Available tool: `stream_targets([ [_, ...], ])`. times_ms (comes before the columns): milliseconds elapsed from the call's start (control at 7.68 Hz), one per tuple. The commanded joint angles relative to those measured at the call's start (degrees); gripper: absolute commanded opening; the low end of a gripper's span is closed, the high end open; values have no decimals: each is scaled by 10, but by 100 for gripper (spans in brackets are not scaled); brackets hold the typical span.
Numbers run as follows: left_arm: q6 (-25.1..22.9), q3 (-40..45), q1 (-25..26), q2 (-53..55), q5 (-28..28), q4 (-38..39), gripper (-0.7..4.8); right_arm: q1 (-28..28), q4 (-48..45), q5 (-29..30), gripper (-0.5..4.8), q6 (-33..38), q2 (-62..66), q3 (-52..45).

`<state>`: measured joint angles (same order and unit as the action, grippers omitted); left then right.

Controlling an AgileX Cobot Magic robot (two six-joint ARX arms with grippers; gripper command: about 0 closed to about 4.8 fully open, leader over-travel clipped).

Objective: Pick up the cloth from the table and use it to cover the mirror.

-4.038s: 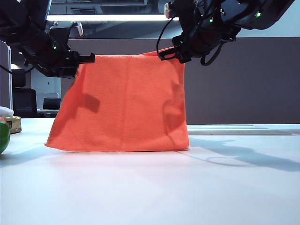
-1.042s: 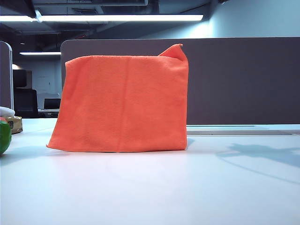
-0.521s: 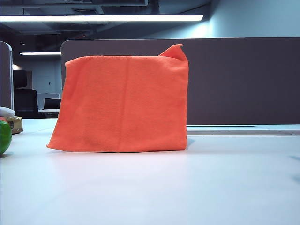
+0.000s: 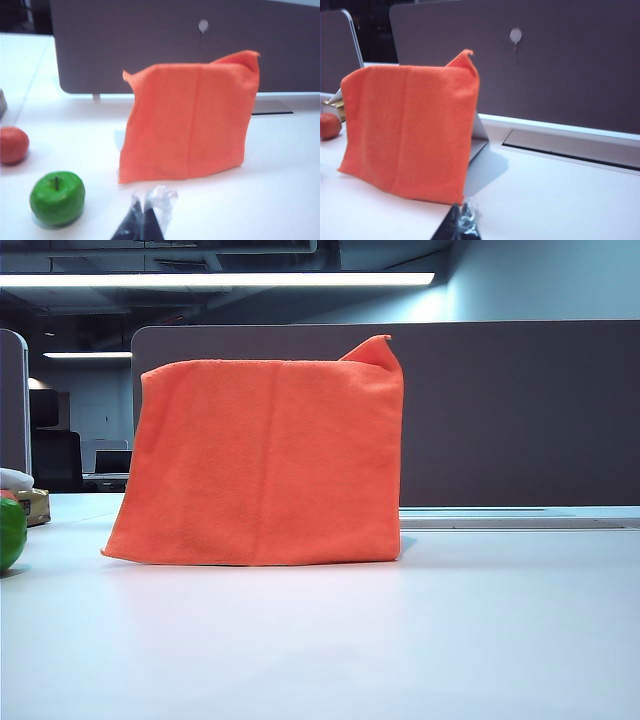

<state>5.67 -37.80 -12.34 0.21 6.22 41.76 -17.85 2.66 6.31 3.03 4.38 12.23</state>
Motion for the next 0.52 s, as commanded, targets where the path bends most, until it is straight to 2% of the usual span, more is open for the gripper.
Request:
stream_targets([
  [130,21,39,0,0,7,-17,-5,9,-16,-2,-5,2,-43,-43],
  [261,24,43,0,0,10,-21,-5,10,-18,-2,-5,2,-43,-47],
  [391,30,67,-1,0,11,-51,-5,21,-51,-41,-5,2,-43,-72],
  [521,30,70,-1,0,11,-54,-5,25,-58,-46,-5,2,-43,-77],
])
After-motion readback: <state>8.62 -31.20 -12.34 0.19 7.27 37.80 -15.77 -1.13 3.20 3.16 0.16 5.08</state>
